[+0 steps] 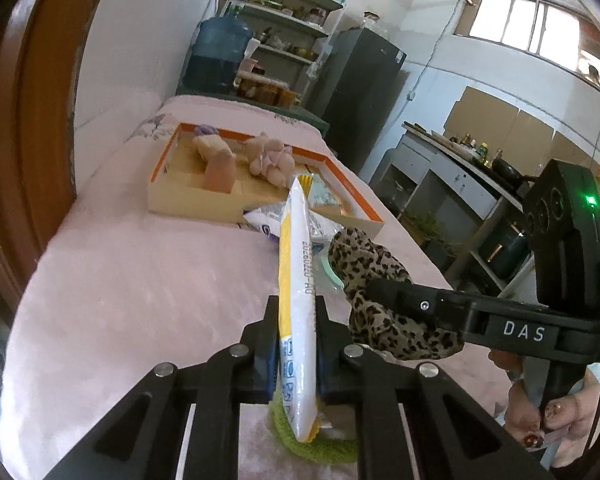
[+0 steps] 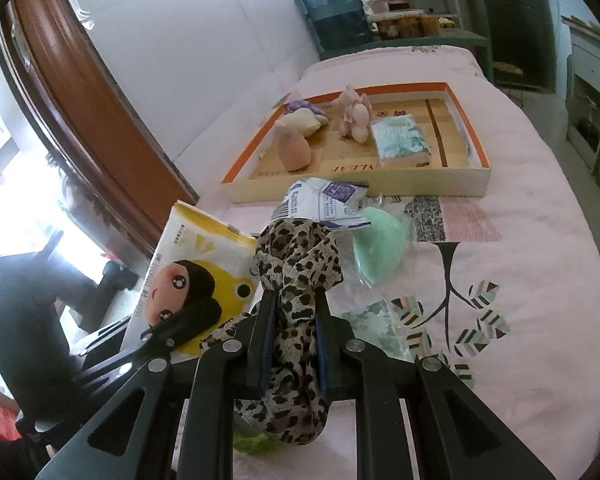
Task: Organize soft objects
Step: 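Carry the scarf and yellow pack up and over the tray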
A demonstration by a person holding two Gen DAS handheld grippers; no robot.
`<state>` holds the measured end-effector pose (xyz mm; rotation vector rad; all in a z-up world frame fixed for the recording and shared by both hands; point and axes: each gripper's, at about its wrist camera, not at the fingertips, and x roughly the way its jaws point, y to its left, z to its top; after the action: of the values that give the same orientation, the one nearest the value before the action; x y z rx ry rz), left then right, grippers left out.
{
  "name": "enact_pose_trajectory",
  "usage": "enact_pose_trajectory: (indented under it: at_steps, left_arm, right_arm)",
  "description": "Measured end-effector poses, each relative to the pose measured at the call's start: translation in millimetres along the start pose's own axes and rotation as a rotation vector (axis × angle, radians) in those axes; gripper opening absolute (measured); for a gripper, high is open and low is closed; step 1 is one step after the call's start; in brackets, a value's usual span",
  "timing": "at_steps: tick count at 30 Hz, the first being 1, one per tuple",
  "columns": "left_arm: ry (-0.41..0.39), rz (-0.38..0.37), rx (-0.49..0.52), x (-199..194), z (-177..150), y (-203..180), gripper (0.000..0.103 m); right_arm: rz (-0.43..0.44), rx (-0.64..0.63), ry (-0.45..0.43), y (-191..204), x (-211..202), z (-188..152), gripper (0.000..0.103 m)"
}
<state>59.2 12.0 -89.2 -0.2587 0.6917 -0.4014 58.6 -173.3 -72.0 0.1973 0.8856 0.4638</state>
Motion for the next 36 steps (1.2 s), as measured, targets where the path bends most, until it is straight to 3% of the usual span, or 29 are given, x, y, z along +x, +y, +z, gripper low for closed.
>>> enact_pose_trajectory:
  at_steps: [22,36]
  left_arm:
    - [-0.069,0.02,0.052,-33,36,-11,0.014]
    - [-0.062,0.047,0.061,-19,68,-13,0.014]
  right_arm:
    - [0.022,-0.064,-0.085,24,-43,15,0.018]
    - [-0.019,-0.062,-0.128,8,-56,42,0.018]
